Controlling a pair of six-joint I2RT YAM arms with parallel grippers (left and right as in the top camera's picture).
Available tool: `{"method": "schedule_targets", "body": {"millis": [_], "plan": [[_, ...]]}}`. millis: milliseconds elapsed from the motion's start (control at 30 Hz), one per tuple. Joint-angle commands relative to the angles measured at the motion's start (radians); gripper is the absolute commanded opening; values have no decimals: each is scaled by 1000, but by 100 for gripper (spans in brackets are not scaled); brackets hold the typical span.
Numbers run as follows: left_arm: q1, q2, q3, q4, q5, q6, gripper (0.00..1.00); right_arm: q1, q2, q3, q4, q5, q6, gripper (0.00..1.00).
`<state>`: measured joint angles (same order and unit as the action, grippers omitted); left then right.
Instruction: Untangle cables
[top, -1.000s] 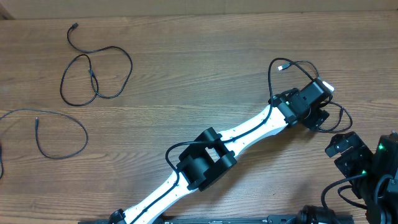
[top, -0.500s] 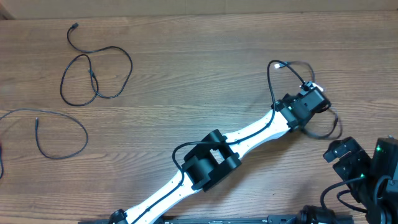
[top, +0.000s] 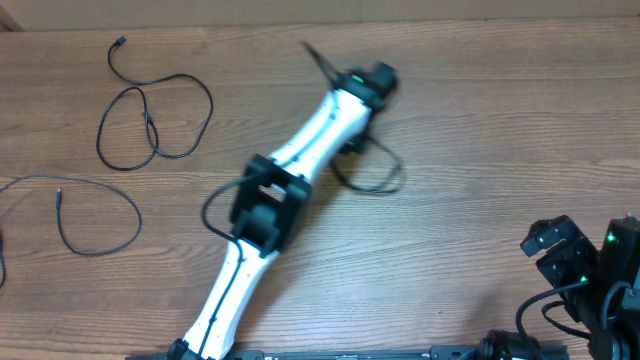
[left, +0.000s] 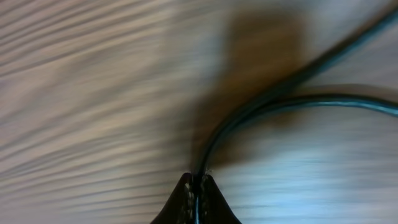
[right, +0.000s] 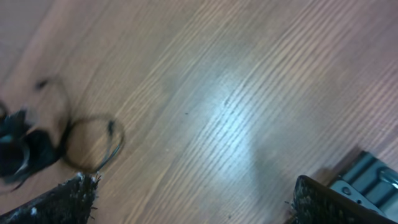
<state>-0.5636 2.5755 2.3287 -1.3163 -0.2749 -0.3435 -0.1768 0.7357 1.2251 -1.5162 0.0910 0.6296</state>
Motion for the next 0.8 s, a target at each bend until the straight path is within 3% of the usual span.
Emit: {"method": "schedule_targets", "body": {"millis": [0,100,367,467,500,533,567,767], "plan": [[94,-75,-9,-95,-31,-31,4,-4,-1,11,26,-64,7,100],[186,-75,-9,-162,-54,0,5,-4,-1,11,50,-76,7,100],[288,-75,-9,-253,-47,285,4,-4,-1,11,51,-94,7,100],[321,-75,-9,-254,-50,300,6,-4,-1,11,57,-94,7,100],[340,-75,-9,-258,-50,307,37,-4,-1,11,64,-94,7,100],[349,-77,-9,-262,-49,307,81,-4,-1,11,72,-95,7,100],[358,-82,-9,-266,-49,307,100,-4,-1,11,80,-97,6,100],[408,-298,-9,-222,-30,277,100,-4,2,11,129,-105,2,100]]}}
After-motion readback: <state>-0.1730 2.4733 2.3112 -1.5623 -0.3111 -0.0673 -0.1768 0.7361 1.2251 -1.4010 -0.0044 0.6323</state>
